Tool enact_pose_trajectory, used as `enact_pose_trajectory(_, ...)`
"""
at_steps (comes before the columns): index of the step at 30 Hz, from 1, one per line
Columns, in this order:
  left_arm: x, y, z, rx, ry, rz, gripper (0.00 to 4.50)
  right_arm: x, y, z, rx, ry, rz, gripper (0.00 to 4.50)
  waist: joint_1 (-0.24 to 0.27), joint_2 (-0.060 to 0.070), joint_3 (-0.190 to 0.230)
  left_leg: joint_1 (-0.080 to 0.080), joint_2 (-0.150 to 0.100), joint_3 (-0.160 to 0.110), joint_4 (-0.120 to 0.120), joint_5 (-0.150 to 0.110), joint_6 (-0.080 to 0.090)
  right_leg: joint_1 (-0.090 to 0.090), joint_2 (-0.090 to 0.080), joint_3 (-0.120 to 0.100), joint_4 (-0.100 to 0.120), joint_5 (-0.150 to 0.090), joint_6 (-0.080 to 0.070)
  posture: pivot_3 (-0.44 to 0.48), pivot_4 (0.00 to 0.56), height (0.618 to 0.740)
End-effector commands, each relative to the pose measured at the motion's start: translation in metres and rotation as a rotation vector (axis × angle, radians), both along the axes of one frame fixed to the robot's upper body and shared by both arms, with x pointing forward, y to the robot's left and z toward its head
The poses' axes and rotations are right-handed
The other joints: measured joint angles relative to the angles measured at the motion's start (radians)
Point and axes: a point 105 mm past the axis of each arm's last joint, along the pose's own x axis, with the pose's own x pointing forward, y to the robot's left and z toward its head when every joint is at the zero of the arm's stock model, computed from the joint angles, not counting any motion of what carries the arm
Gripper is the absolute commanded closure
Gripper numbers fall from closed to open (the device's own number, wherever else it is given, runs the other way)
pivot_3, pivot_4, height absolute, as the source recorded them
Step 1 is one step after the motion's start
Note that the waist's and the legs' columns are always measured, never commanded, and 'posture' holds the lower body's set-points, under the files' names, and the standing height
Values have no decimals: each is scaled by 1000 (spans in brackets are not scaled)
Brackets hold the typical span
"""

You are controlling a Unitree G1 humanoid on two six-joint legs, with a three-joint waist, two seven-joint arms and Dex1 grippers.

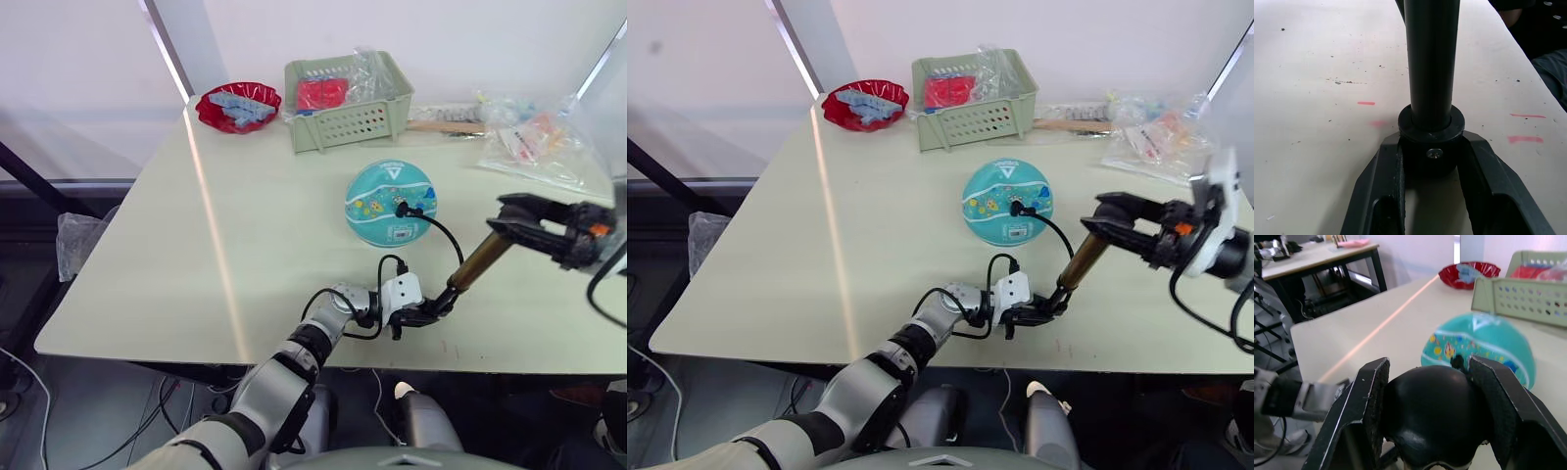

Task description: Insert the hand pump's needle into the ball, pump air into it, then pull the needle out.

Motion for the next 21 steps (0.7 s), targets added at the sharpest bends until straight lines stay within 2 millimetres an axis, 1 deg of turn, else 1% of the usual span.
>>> enact_pose_trajectory(1,-19,21,-42,142,121,9,3396,-10,-12,50,11,-162,-34,2408,1,0,0,0,0,0,0,0,0,0,0,0,0,0,0,0,150,737)
enact_pose_trajectory(5,-23,24,-48,151,125,13,3396,-12,-14,61,21,-173,-39,2408,2,0,0,0,0,0,0,0,0,0,0,0,0,0,0,0,150,737)
enact_pose_trajectory(7,-22,22,-46,147,125,12,3396,-13,-14,65,24,-178,-43,2408,4,0,0,0,0,0,0,0,0,0,0,0,0,0,0,0,150,737)
enact_pose_trajectory(9,-21,20,-44,141,125,8,3396,-12,-13,62,14,-162,-43,2408,6,0,0,0,0,0,0,0,0,0,0,0,0,0,0,0,150,737)
enact_pose_trajectory(10,-21,20,-43,139,125,6,3396,-12,-13,56,-1,-143,-44,2408,6,0,0,0,0,0,0,0,0,0,0,0,0,0,0,0,150,737)
enact_pose_trajectory(12,-20,19,-42,138,124,5,3396,-7,-12,39,-46,-88,-65,2408,7,0,0,0,0,0,0,0,0,0,0,0,0,0,0,0,150,737)
enact_pose_trajectory(14,-19,19,-41,137,122,5,3396,-1,-13,15,-114,-23,-92,2408,8,0,0,0,0,0,0,0,0,0,0,0,0,0,0,0,150,737)
enact_pose_trajectory(16,-19,19,-41,137,121,5,3396,3,-11,-6,-137,25,-104,2408,7,-4,-4,1,1,0,0,0,0,1,1,0,0,0,0,0,150,737)
enact_pose_trajectory(21,-19,18,-40,133,120,9,3396,4,-8,-41,-146,93,-106,2408,5,-16,-13,4,3,0,0,0,0,3,2,0,0,-3,-2,0,150,737)
